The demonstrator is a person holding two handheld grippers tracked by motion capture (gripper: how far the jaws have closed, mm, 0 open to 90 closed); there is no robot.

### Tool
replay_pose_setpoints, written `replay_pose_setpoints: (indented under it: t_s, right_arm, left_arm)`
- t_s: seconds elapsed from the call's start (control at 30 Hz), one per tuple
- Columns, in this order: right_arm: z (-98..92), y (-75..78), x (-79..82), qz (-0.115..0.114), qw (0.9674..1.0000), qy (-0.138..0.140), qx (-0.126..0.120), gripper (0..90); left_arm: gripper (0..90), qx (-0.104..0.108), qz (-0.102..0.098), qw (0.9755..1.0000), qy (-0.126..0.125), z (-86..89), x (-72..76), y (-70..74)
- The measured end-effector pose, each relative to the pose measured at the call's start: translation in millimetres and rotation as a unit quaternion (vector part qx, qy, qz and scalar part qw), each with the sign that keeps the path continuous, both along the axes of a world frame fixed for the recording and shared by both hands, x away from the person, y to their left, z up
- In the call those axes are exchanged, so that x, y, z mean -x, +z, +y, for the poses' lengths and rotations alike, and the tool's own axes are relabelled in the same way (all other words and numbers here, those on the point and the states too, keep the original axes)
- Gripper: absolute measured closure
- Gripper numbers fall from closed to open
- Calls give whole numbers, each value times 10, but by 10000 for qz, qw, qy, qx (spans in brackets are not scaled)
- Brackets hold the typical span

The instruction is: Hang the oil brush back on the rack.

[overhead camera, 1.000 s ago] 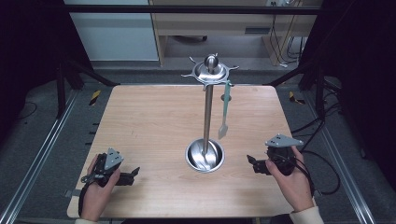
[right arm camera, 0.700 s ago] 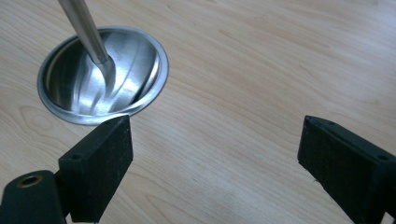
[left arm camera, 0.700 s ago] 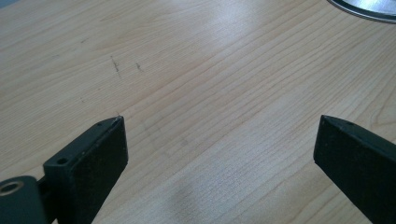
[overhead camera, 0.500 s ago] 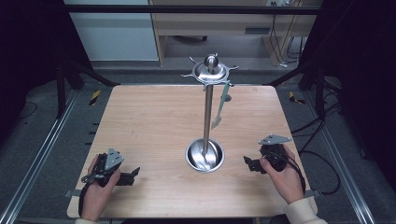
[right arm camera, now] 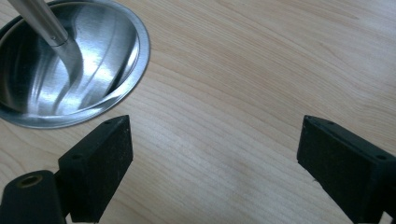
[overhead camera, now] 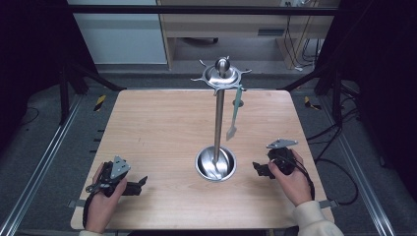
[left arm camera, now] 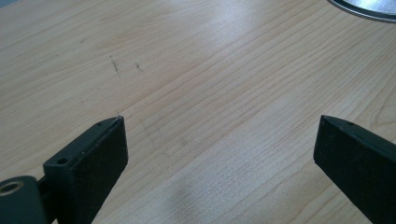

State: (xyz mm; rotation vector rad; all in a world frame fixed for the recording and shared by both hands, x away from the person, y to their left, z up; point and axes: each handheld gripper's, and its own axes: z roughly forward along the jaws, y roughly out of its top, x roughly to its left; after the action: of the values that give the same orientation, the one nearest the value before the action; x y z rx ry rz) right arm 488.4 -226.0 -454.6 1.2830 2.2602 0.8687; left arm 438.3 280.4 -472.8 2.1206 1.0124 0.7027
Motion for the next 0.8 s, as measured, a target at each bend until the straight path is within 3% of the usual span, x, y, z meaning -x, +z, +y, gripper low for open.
replay_pose_setpoints:
  t_s: [0.37,0.67,0.8]
  right_arm:
    - [27,-110,-123,-26,9999,-141,-94,111]
    - [44,-175,-242,-183,9984,-365,-385,111]
    - [76,-214,-231,-148,9990,-274,-319,108]
  left_arm:
    - [26,10,-8,10000,6,0,-1,-1]
    - [26,5,-8,10000,-3,-5,-6,1]
    - [26,-12,-4,10000,-31,-9,-9,1]
